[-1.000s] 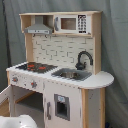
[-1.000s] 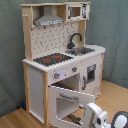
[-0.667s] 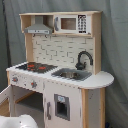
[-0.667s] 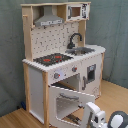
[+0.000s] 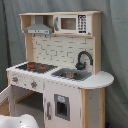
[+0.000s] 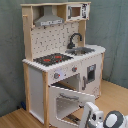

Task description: Play with the kitchen

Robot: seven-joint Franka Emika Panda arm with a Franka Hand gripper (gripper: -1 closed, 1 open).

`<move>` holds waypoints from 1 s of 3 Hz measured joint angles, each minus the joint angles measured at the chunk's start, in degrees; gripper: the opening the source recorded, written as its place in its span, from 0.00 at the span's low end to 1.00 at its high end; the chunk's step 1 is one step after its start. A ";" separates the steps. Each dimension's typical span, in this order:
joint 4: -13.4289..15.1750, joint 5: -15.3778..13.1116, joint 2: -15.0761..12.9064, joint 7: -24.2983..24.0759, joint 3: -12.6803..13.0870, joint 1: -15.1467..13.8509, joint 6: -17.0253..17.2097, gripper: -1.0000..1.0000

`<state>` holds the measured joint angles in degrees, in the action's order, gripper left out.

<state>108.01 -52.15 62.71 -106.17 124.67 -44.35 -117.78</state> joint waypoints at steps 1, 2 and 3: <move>1.61 5.28 -0.05 -1.80 0.29 0.02 -0.37 1.00; 7.05 6.88 -0.43 -1.76 0.42 0.04 -1.40 1.00; 12.58 6.83 -2.56 -1.70 -0.57 0.05 -1.40 1.00</move>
<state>120.59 -45.32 60.16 -107.87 124.10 -44.30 -119.18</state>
